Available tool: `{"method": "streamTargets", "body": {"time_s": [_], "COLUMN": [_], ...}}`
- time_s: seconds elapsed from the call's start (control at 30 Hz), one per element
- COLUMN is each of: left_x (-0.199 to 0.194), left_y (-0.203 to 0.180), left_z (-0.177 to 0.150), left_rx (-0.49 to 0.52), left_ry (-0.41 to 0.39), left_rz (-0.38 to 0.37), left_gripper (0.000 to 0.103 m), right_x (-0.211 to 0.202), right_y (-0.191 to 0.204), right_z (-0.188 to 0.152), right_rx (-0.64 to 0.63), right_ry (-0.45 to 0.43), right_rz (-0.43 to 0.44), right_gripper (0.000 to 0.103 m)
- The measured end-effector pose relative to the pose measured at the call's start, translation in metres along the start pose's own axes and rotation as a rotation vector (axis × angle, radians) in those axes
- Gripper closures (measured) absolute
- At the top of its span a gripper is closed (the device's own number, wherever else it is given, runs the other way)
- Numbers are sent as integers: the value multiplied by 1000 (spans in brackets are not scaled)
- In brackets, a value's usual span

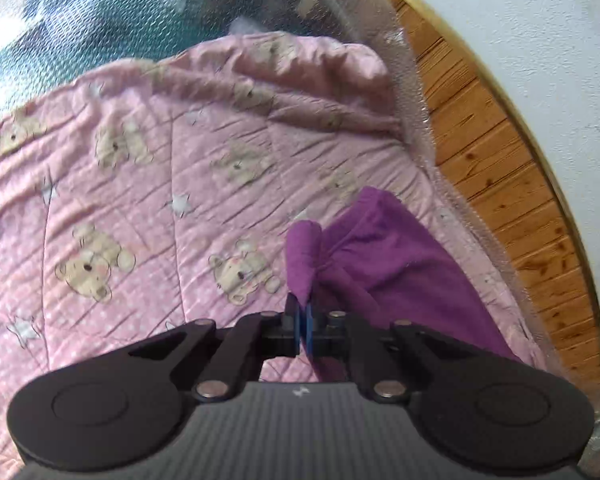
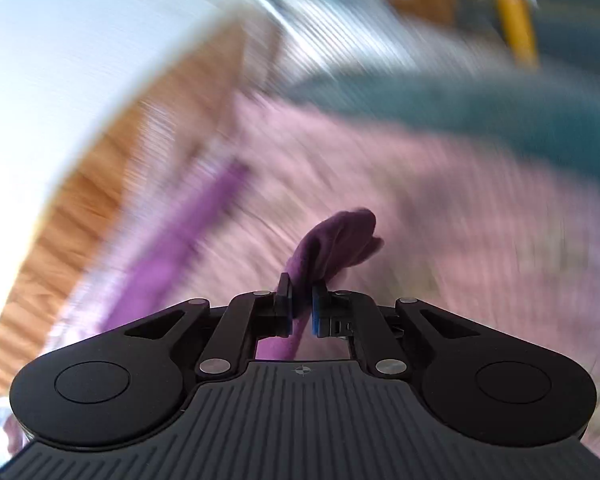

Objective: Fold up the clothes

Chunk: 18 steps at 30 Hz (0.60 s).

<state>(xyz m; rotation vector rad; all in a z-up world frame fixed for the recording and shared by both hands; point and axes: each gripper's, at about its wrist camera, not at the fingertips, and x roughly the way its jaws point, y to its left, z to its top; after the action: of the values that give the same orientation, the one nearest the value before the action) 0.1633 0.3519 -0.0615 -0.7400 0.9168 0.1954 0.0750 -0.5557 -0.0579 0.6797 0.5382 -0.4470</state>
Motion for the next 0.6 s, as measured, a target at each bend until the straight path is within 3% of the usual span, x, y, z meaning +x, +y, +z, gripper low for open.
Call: {"method": "streamTargets", "body": {"time_s": [0.1,0.13,0.17,0.2,0.23,0.27,0.3,0.4,0.47,0.57,0.6], "left_x": [2,12,27,40,50,59,64,64,61,59,59], "left_y": [5,12,23,35,43,51,56,60,62,67,66], "left_z": [12,13,12,8,2,-4,-11,-28,-34,-37,-36], "left_rx": [77,85,76,68,70,70,62,54,59,45,41], "left_ry": [77,115,149,178,191,205,213,181,157,141,138], "left_rz": [90,130,173,202,230,255,254,243,240,234,233], "left_gripper": [100,100,100,100,100,99,99,99,98,98,98], "right_x": [-3,-2,0,6,12,15,14,8,7,6,6], "right_y": [13,16,19,10,-9,-29,-45,-65,-69,-75,-77], "right_z": [6,7,8,5,1,-2,-7,-31,-50,-78,-87], "right_rx": [-172,-231,-289,-300,-261,-183,-110,12,64,143,169], "right_ry": [87,121,156,165,161,171,183,195,198,203,204], "right_rz": [-136,-189,-242,-303,-351,-379,-374,-307,-264,-200,-178], "right_gripper": [94,80,47,37,46,65,70,70,54,42,42]}}
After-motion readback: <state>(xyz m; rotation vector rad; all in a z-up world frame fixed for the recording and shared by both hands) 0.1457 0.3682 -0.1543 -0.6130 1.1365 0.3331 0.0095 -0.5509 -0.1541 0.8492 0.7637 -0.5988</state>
